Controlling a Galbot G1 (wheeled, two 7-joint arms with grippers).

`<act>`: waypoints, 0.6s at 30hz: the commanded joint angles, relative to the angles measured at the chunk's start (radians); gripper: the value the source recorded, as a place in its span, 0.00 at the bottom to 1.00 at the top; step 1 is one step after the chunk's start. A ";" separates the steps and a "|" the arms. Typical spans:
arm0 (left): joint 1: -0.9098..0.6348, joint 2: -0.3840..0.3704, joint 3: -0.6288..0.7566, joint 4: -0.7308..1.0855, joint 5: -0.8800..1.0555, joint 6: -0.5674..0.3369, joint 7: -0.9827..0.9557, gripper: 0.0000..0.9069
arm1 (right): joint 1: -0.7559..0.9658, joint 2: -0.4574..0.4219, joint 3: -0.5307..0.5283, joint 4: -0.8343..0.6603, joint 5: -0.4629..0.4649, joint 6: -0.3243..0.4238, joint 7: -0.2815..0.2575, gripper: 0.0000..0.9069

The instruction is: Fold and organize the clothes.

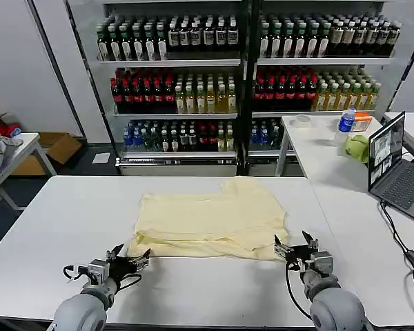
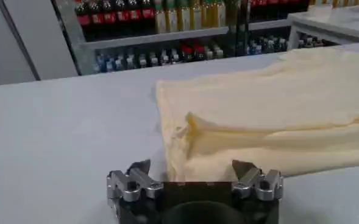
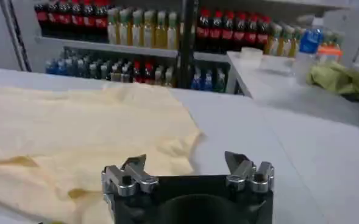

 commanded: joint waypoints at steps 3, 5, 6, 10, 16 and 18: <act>0.006 0.003 0.005 0.020 -0.009 -0.010 0.001 0.20 | -0.065 0.017 0.032 -0.026 0.043 -0.010 -0.001 1.00; 0.005 0.004 0.008 0.023 -0.010 -0.011 0.002 0.12 | -0.061 0.022 0.030 -0.037 0.050 -0.009 -0.001 1.00; 0.004 0.004 0.009 0.024 -0.010 -0.012 0.002 0.06 | -0.058 0.022 0.028 -0.040 0.055 -0.009 -0.001 0.82; -0.002 0.003 0.010 0.027 -0.010 -0.013 0.003 0.02 | -0.053 0.021 0.016 -0.040 0.068 -0.007 -0.002 0.00; -0.005 0.005 0.009 0.034 -0.012 -0.015 0.005 0.03 | -0.049 0.021 0.005 -0.039 0.073 -0.005 -0.008 0.00; -0.006 0.006 0.009 0.035 -0.014 -0.016 0.006 0.03 | -0.049 0.021 0.000 -0.038 0.072 -0.004 -0.011 0.00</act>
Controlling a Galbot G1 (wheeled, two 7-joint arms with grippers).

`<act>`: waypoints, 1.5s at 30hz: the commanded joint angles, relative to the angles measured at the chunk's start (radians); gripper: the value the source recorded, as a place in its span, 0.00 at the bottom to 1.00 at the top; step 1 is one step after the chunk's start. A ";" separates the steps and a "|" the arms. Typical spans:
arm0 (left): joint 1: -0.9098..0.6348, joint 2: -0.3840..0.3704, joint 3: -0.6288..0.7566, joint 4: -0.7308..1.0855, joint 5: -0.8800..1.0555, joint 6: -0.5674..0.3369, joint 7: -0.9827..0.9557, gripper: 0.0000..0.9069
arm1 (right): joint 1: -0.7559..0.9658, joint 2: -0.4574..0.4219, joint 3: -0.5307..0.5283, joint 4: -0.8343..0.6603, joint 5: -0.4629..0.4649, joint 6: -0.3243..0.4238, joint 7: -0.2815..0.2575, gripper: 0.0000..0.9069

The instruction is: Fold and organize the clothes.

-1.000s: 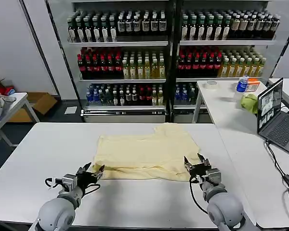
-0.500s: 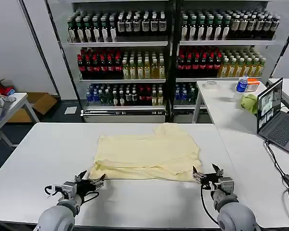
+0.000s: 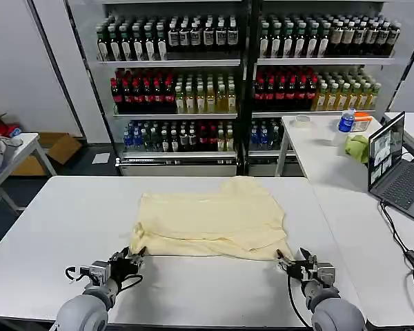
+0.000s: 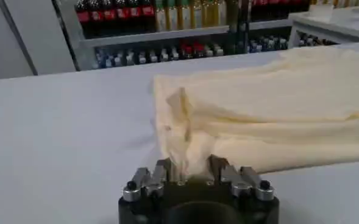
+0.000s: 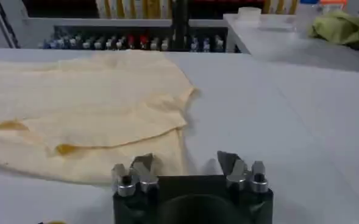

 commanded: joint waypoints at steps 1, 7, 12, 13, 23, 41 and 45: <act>0.001 0.001 -0.002 0.008 -0.004 -0.001 0.002 0.03 | -0.012 0.004 -0.008 -0.005 0.015 0.001 -0.007 0.00; 0.000 0.002 -0.003 0.012 -0.006 -0.004 0.004 0.03 | -0.012 0.005 -0.014 -0.001 0.014 0.005 -0.013 0.00; 0.005 0.005 -0.008 0.005 -0.008 -0.009 0.007 0.03 | -0.019 0.000 -0.007 0.014 0.015 0.006 -0.021 0.00; 0.006 0.006 -0.008 0.002 -0.008 -0.009 0.007 0.03 | -0.020 -0.001 -0.005 0.016 0.015 0.006 -0.023 0.00; 0.100 0.016 -0.034 -0.085 -0.002 -0.011 0.010 0.03 | -0.098 -0.015 0.033 0.091 0.015 0.003 -0.027 0.00; 0.384 0.058 -0.114 -0.294 0.045 -0.016 0.004 0.03 | -0.463 -0.026 0.142 0.371 -0.084 -0.004 -0.039 0.00; 0.440 0.076 -0.136 -0.315 0.059 -0.017 0.003 0.03 | -0.541 -0.018 0.148 0.408 -0.123 -0.004 -0.044 0.00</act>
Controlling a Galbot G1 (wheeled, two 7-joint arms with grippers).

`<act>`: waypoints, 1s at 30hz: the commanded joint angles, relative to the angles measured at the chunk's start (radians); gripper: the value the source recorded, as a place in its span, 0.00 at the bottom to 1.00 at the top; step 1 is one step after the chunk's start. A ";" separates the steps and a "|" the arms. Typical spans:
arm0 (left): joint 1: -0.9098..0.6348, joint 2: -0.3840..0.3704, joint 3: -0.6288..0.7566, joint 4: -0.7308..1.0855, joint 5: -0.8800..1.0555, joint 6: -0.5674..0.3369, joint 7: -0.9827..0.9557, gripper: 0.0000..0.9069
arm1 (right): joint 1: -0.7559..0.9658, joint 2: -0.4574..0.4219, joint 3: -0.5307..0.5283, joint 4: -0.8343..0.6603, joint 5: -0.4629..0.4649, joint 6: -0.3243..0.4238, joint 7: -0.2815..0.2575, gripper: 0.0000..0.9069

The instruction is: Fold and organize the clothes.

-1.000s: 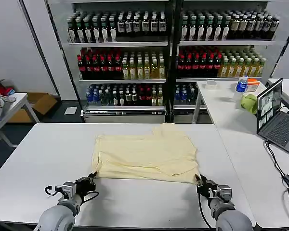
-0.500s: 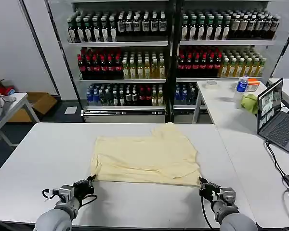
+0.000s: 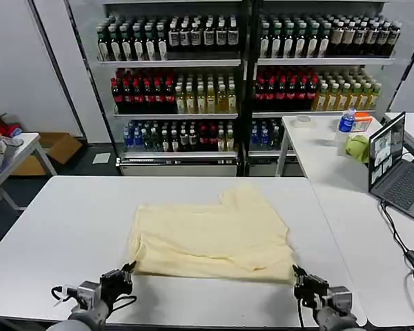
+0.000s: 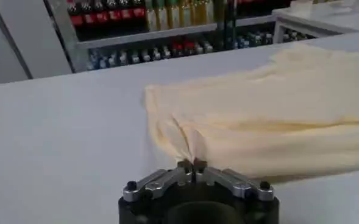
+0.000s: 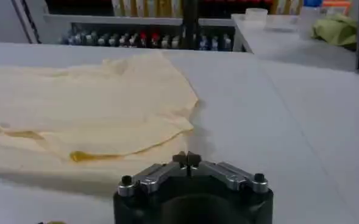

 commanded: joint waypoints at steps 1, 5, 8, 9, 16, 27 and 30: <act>0.189 0.026 -0.051 -0.094 0.026 -0.003 -0.002 0.03 | -0.251 0.007 0.038 0.155 -0.092 0.000 -0.009 0.00; 0.232 0.044 -0.074 -0.103 0.026 -0.003 -0.003 0.03 | -0.275 0.007 0.049 0.160 -0.105 0.000 -0.012 0.00; 0.245 0.051 -0.085 -0.104 0.025 -0.002 -0.003 0.02 | -0.274 0.005 0.050 0.156 -0.109 0.000 -0.015 0.00; 0.250 0.053 -0.090 -0.104 0.025 -0.002 -0.003 0.03 | -0.275 0.004 0.048 0.156 -0.115 -0.001 -0.020 0.00; 0.270 0.049 -0.110 -0.138 0.022 0.020 -0.005 1.00 | -0.259 0.003 0.048 0.167 -0.165 -0.001 -0.038 1.00; 0.142 0.071 -0.172 -0.186 -0.083 0.040 -0.023 1.00 | -0.032 -0.067 0.094 0.171 0.016 0.016 0.018 1.00; 0.025 0.089 -0.139 -0.119 -0.160 0.038 -0.056 1.00 | 0.102 -0.093 0.039 0.092 0.057 0.000 0.055 1.00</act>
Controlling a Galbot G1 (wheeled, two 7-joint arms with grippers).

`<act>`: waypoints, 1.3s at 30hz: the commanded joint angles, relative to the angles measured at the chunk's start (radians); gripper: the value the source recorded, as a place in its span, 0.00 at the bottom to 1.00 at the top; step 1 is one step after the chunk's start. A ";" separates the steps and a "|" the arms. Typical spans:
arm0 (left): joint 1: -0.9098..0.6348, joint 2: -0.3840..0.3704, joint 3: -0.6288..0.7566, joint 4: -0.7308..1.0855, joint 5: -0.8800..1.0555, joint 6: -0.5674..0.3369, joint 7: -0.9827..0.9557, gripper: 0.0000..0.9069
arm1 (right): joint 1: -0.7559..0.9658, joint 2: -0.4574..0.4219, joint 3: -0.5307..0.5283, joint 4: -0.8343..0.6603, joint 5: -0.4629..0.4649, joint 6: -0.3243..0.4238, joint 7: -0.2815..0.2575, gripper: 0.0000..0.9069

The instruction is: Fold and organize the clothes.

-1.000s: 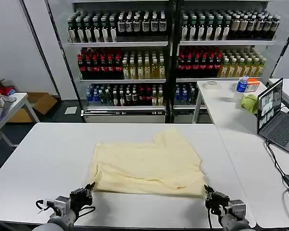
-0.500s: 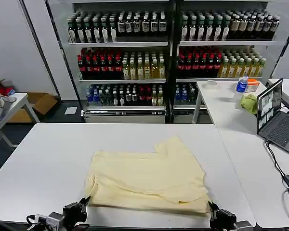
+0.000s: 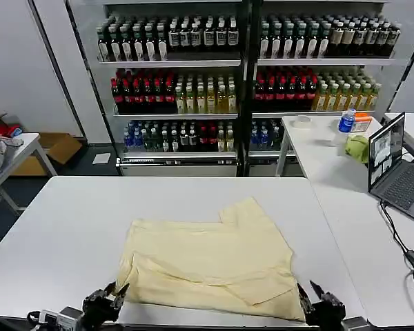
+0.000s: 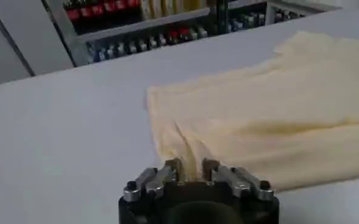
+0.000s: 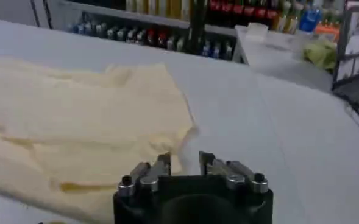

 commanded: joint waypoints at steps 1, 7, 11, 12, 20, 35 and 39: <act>-0.221 0.033 0.011 0.059 -0.151 0.011 -0.055 1.00 | 0.349 -0.072 -0.075 -0.134 0.157 -0.011 0.068 1.00; -0.487 0.064 0.098 0.243 -0.213 0.022 -0.100 1.00 | 0.681 -0.071 -0.274 -0.368 0.229 -0.013 0.124 1.00; -0.643 0.076 0.199 0.361 -0.231 0.039 -0.114 1.00 | 0.859 -0.038 -0.362 -0.526 0.267 -0.013 0.146 1.00; -0.658 0.077 0.214 0.372 -0.231 0.040 -0.115 1.00 | 0.872 -0.033 -0.368 -0.531 0.269 -0.013 0.147 1.00; -0.812 0.051 0.398 0.507 -0.257 0.054 -0.145 1.00 | 1.089 0.038 -0.492 -0.773 0.318 -0.014 0.154 1.00; -0.931 0.013 0.502 0.648 -0.294 0.055 -0.159 1.00 | 1.162 0.125 -0.564 -0.994 0.333 -0.015 0.151 1.00; -0.934 0.010 0.506 0.654 -0.298 0.056 -0.158 1.00 | 1.150 0.127 -0.564 -0.997 0.338 -0.015 0.149 1.00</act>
